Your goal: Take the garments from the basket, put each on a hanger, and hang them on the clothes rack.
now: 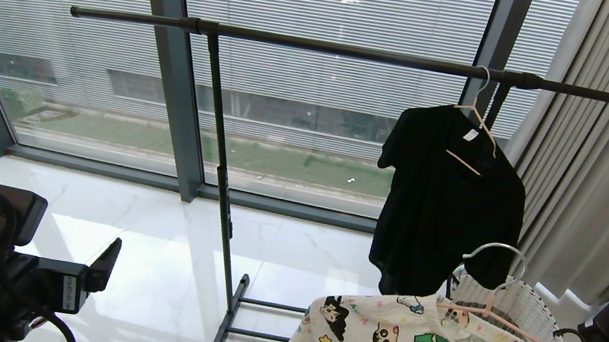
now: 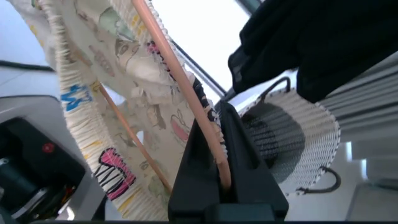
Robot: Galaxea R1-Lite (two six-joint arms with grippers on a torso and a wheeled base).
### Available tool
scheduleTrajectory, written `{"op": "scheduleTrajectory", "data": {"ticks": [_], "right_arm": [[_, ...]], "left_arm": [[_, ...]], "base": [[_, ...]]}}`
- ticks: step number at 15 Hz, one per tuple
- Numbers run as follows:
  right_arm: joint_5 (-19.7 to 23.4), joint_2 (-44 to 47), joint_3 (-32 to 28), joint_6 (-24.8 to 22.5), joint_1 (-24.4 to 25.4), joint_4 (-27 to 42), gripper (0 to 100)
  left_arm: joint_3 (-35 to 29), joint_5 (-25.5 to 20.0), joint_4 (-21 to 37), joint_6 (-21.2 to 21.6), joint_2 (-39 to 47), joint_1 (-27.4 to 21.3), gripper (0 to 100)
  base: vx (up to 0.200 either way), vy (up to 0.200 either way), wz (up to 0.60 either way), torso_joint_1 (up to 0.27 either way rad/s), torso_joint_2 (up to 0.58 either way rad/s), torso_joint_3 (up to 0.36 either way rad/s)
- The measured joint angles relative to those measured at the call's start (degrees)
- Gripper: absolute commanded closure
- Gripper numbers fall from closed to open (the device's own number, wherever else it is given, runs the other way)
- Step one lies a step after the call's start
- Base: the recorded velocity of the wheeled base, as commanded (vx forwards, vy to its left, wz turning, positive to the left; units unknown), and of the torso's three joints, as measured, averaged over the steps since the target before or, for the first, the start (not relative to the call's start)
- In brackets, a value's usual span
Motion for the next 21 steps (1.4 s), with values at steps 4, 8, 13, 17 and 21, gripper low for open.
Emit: {"op": "scheduleTrajectory", "data": {"ticks": [4,8,13,17,21], "right_arm": [[-2.4,6.2,-3.1,8.7,0.0,-0.1,100],[-7.8,17.0,-15.1,18.0,0.8,-1.3,100],[-22.6,26.8,-23.1,24.9,5.4,-3.1,100],[-27.4,29.2,-23.6,27.4,9.3,-4.1,100],[-27.7,28.7,-23.6,27.0,9.6,-3.9,100]], "left_arm": [[-0.9,-0.1,0.2,0.1,0.5,0.2,0],[-2.3,-0.1,0.1,0.1,1.9,0.2,0],[-3.9,0.0,0.1,0.6,3.4,0.2,0],[-4.8,0.0,0.1,0.6,4.1,0.2,0],[-5.1,0.1,0.2,0.6,4.2,0.2,0]], "base": [[0.000,0.000,0.00,0.000,0.00,0.000],[0.000,0.000,0.00,0.000,0.00,0.000],[0.000,0.000,0.00,0.000,0.00,0.000],[0.000,0.000,0.00,0.000,0.00,0.000],[0.000,0.150,0.00,-0.001,0.00,0.002]]}}
